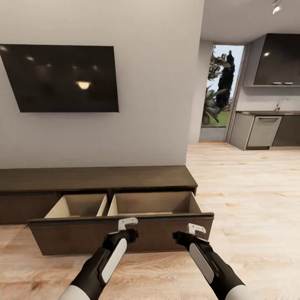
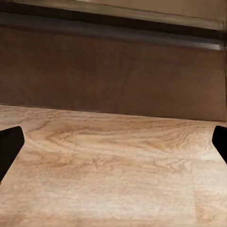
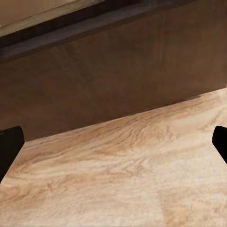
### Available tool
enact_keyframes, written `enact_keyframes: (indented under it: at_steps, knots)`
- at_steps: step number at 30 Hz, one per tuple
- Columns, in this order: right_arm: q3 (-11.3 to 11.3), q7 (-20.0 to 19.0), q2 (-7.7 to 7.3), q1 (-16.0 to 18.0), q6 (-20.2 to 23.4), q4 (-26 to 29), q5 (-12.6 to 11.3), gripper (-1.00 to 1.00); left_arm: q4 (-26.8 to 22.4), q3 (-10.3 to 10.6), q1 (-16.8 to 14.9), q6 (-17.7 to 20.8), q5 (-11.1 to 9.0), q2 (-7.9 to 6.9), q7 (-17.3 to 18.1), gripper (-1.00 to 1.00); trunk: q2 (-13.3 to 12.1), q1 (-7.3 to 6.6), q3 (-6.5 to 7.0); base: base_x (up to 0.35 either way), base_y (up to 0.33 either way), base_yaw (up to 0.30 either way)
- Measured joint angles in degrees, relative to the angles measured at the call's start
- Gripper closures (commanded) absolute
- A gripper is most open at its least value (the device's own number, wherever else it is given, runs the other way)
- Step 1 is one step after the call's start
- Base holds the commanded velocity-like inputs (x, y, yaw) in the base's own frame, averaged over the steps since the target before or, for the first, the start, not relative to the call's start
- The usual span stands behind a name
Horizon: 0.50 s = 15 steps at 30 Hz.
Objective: Place each of the two pumpkins and all three candles from the living room inside a cabinet in the living room (use any cabinet), then make sure every cabinet is closed, and position the cauldron so it is next to a table in the living room.
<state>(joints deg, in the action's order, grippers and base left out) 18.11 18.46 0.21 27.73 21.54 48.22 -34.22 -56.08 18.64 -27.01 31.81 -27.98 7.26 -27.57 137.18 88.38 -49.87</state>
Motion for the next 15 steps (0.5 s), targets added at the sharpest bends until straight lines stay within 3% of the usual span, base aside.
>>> enact_keyframes:
  at_steps: [6,10,15]
  knots:
    - [8.2,0.1,0.0,0.0,-9.6,-0.4,-0.3,-1.0,0.4,2.2,0.0,-2.3,0.1,-0.59,0.0,-1.0,2.4,1.32,-1.08,0.0,0.0,0.0]
    - [10.1,0.1,0.0,0.0,-11.3,-0.5,-0.4,-1.0,0.5,2.4,0.0,-2.5,0.1,-0.89,0.0,-1.0,4.0,2.2,-1.8,0.0,0.0,0.0]
    - [10.6,0.2,0.08,0.0,-11.8,-1.9,-0.4,-1.0,0.5,2.4,0.0,-2.6,0.1,-0.96,0.0,-1.0,6.0,3.3,-2.69,0.0,0.0,0.0]
